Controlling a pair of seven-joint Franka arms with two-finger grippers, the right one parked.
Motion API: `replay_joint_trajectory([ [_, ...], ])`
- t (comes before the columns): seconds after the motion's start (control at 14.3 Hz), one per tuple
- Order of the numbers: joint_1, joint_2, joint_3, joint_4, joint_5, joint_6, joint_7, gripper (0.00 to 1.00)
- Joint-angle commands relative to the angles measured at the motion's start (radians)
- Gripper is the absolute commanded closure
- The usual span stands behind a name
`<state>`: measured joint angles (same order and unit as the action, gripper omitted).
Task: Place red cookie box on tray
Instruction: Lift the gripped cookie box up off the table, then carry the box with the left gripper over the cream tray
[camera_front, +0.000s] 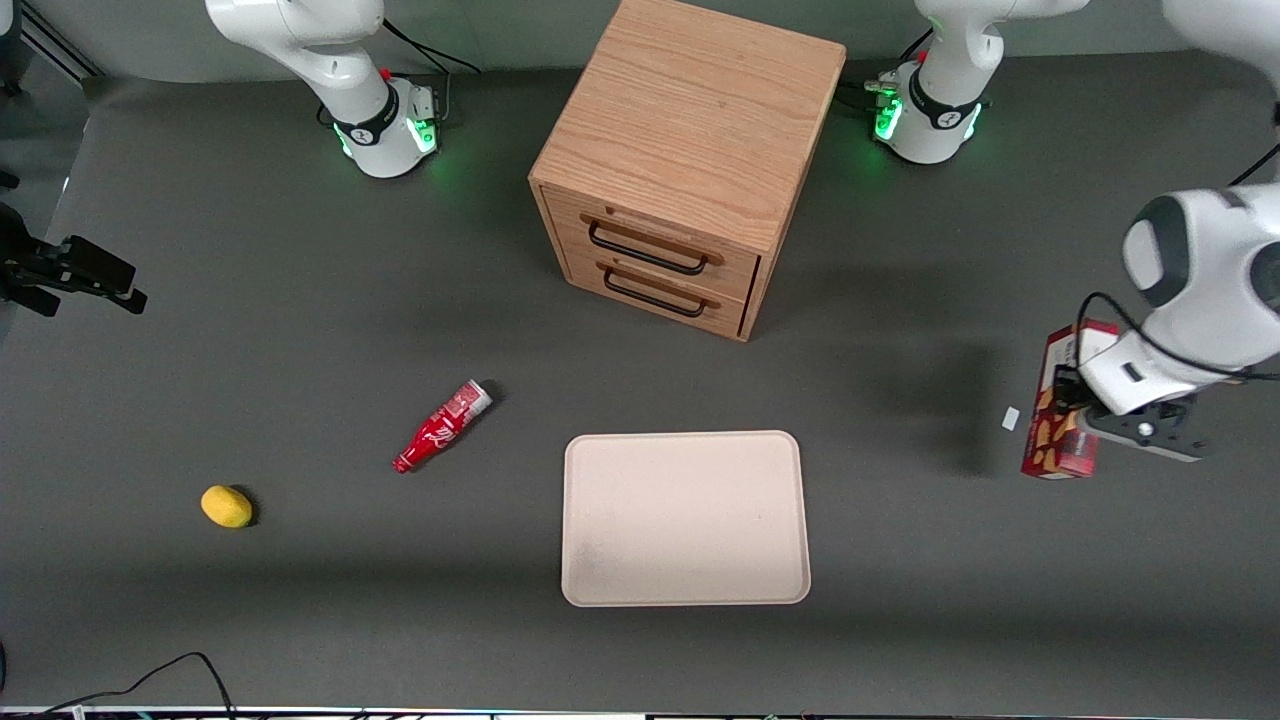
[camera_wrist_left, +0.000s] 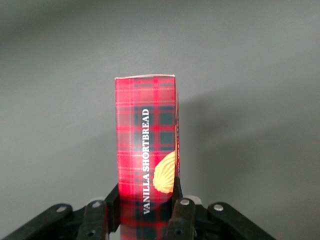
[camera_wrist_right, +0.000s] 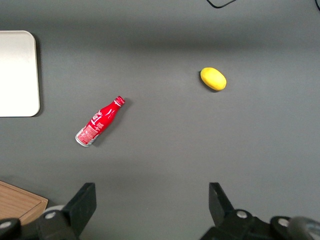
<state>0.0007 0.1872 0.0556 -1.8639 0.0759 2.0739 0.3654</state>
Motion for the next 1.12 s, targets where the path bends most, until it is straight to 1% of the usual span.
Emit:
replay_joint_trajectory([
  [0.0,-0.033,0.04,0.004,0.278,-0.016,-0.281,0.001,0.97],
  [0.07,-0.034,0.06,0.004,0.373,-0.022,-0.363,-0.003,0.97],
  [0.14,-0.044,0.084,0.004,0.458,-0.045,-0.433,-0.013,0.97],
  [0.28,-0.05,0.138,0.004,0.595,-0.08,-0.547,-0.023,0.97],
  [0.42,-0.097,0.176,0.001,0.688,-0.09,-0.598,-0.144,0.95],
  [0.49,-0.132,0.19,-0.002,0.712,-0.09,-0.604,-0.21,0.9],
  [0.56,-0.177,0.207,-0.002,0.727,-0.088,-0.598,-0.277,0.89],
  [0.7,-0.276,0.273,-0.002,0.788,-0.087,-0.588,-0.453,0.89],
  [0.84,-0.359,0.368,-0.002,0.886,-0.087,-0.577,-0.607,0.89],
  [0.91,-0.395,0.415,-0.002,0.928,-0.087,-0.557,-0.67,0.89],
  [1.05,-0.456,0.494,0.001,0.951,-0.079,-0.473,-0.75,0.89],
])
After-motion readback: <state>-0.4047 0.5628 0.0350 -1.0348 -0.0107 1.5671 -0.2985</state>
